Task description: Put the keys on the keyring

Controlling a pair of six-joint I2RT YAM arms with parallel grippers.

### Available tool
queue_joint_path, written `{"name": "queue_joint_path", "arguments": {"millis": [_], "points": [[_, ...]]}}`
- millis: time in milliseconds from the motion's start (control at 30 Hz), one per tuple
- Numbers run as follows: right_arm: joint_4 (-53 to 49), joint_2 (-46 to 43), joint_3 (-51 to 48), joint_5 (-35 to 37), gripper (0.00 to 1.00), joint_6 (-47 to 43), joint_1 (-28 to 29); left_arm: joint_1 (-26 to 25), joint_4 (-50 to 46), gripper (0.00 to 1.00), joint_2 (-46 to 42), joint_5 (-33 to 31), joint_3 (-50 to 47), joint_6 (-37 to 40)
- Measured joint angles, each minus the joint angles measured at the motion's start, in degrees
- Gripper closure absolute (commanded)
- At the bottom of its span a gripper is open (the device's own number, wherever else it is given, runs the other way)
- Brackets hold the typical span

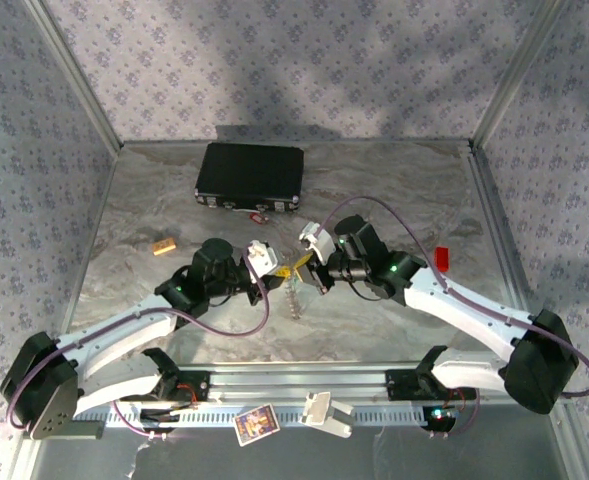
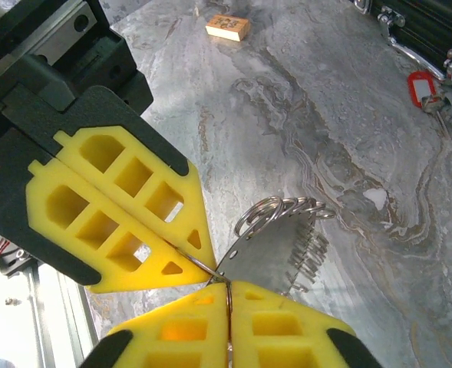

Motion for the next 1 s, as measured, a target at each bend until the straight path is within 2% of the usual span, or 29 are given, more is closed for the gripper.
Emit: {"name": "queue_joint_path", "arguments": {"millis": [133, 267, 367, 467, 633, 833, 1000], "points": [[1.46, -0.02, -1.05, -1.03, 0.72, -0.07, -1.05, 0.0, 1.16, 1.0, 0.02, 0.22, -0.39, 0.22], [2.36, -0.81, -2.58, -1.18, 0.54, -0.55, -1.73, -0.07, 2.08, 1.0, 0.02, 0.9, -0.81, 0.46], [3.74, -3.15, -4.59, -0.07, 0.48, -1.95, -1.84, -0.42, 3.52, 1.0, 0.02, 1.88, -0.81, 1.09], [5.99, -7.02, -7.23, 2.16, 0.45, -4.17, -1.92, -0.42, 4.33, 1.0, 0.02, 2.38, -0.81, 2.03], [7.67, -12.07, -9.05, 3.85, 0.46, -11.67, -2.01, -0.42, 4.48, 1.0, -0.22, 3.02, -0.96, 3.3], [6.84, -12.7, -9.05, 2.01, 0.49, -19.65, -1.84, -0.42, 5.07, 1.0, -0.31, 3.48, -1.18, 4.52], [5.86, -11.52, -8.9, 0.09, 0.5, -20.22, -1.49, -0.42, 5.22, 1.0, -0.61, 3.41, -1.55, 5.16]]}}
